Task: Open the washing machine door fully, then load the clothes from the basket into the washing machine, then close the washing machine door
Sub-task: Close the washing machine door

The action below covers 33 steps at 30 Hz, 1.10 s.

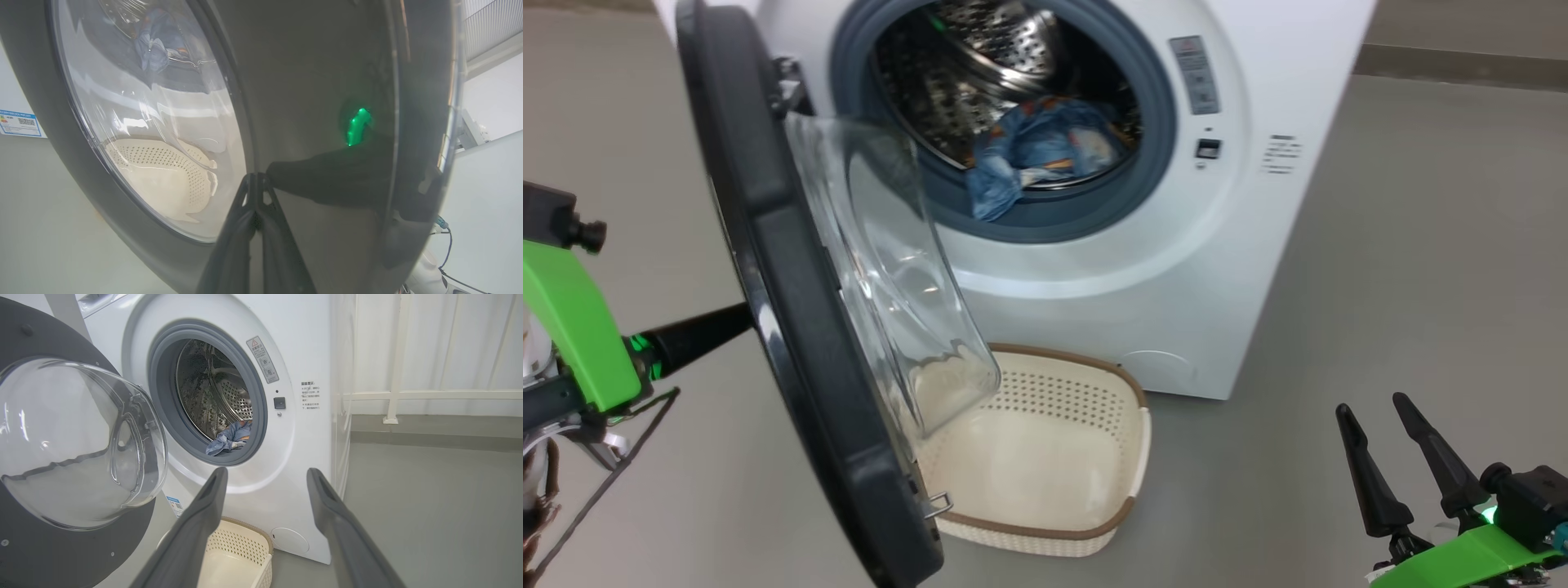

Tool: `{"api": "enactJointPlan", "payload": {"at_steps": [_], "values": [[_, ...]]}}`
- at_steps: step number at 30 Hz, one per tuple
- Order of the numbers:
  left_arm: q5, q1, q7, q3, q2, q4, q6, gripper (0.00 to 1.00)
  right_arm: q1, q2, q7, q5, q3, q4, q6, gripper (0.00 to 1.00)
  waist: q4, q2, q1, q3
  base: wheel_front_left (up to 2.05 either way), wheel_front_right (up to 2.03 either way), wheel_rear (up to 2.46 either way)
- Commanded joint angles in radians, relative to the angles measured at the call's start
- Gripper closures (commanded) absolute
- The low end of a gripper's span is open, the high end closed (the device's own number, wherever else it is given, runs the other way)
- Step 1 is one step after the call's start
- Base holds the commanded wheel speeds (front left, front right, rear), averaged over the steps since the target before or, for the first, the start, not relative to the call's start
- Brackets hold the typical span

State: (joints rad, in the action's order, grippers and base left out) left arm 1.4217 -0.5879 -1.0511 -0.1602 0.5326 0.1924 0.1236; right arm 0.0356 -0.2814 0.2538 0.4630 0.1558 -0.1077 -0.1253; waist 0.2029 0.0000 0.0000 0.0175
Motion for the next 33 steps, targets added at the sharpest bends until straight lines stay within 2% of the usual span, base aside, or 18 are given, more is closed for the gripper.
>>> {"api": "enactJointPlan", "payload": {"at_steps": [1,5,15,17,19,24,33], "values": [[-0.011,-0.044,0.011,0.036,0.03,-0.024,0.007,1.0,0.006,-0.015,0.008,-0.018,0.011,0.022,-0.005,0.0,-0.057,0.0,0.0,-0.011,0.0,0.0,0.0],[-0.024,-0.05,0.038,0.026,0.019,-0.007,0.007,1.0,0.007,-0.015,0.008,-0.02,0.001,0.023,-0.005,0.0,-0.122,0.0,0.0,-0.014,0.0,0.0,0.0],[-0.058,-0.078,0.114,0.017,0.0,0.042,0.007,1.0,0.002,-0.018,0.008,-0.021,-0.015,0.027,-0.005,0.0,-0.238,0.0,0.0,-0.002,0.0,0.0,0.0],[-0.07,-0.089,0.149,0.017,-0.001,0.067,0.007,1.0,-0.004,-0.016,0.008,-0.021,-0.017,0.028,-0.005,0.0,-0.291,0.0,0.0,0.007,0.0,0.0,0.0],[-0.078,-0.097,0.166,0.015,0.003,0.082,0.007,1.0,-0.007,-0.015,0.008,-0.02,-0.019,0.028,-0.005,0.0,-0.317,0.0,0.0,0.012,0.0,0.0,0.0],[-0.088,-0.1,0.19,0.003,0.004,0.1,0.007,1.0,-0.004,-0.011,0.008,-0.021,-0.028,0.028,-0.005,0.0,-0.328,0.0,0.0,0.019,0.0,0.0,0.0],[-0.092,-0.034,0.248,0.011,0.018,0.104,0.007,1.0,-0.012,-0.003,0.008,-0.024,-0.022,0.025,-0.005,0.0,-0.283,0.0,0.0,0.008,0.0,0.0,0.0]]}}
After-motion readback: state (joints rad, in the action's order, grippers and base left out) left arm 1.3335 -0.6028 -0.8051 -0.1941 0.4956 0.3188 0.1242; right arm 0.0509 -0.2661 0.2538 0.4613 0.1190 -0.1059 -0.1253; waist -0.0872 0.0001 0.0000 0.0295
